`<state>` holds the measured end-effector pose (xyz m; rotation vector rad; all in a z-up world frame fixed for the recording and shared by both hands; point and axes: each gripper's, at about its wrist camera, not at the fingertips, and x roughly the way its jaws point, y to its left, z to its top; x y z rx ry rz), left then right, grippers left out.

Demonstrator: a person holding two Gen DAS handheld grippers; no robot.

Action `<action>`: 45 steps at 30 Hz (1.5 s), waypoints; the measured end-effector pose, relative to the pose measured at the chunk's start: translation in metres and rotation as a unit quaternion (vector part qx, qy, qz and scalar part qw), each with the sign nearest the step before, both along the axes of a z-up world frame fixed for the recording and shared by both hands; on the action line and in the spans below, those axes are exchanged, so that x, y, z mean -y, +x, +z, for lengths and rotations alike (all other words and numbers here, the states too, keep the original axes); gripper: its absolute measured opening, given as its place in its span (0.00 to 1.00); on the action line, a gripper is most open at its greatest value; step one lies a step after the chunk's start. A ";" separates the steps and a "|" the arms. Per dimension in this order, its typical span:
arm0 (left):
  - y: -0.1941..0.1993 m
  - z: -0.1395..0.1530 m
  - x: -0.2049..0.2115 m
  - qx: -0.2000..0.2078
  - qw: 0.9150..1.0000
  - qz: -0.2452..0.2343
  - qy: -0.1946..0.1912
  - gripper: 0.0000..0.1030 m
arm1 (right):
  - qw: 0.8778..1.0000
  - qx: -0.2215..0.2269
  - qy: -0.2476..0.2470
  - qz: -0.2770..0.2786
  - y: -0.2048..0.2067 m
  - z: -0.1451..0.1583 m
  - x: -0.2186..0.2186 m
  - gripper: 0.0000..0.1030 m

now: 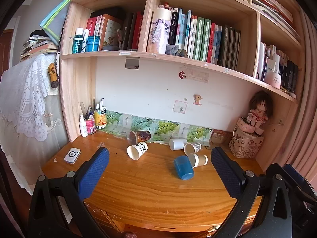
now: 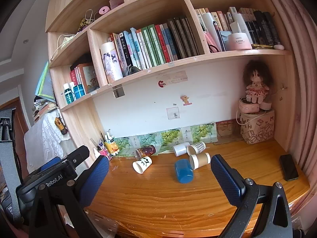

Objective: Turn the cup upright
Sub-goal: 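Move both tools toward the tipped-over cups on the desk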

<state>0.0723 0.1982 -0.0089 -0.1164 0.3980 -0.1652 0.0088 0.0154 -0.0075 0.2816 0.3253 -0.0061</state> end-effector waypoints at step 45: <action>0.170 -0.035 -0.095 -0.145 0.988 -0.043 -0.001 0.99 | 0.987 -0.146 0.070 0.026 0.176 -0.046 -0.078 1.00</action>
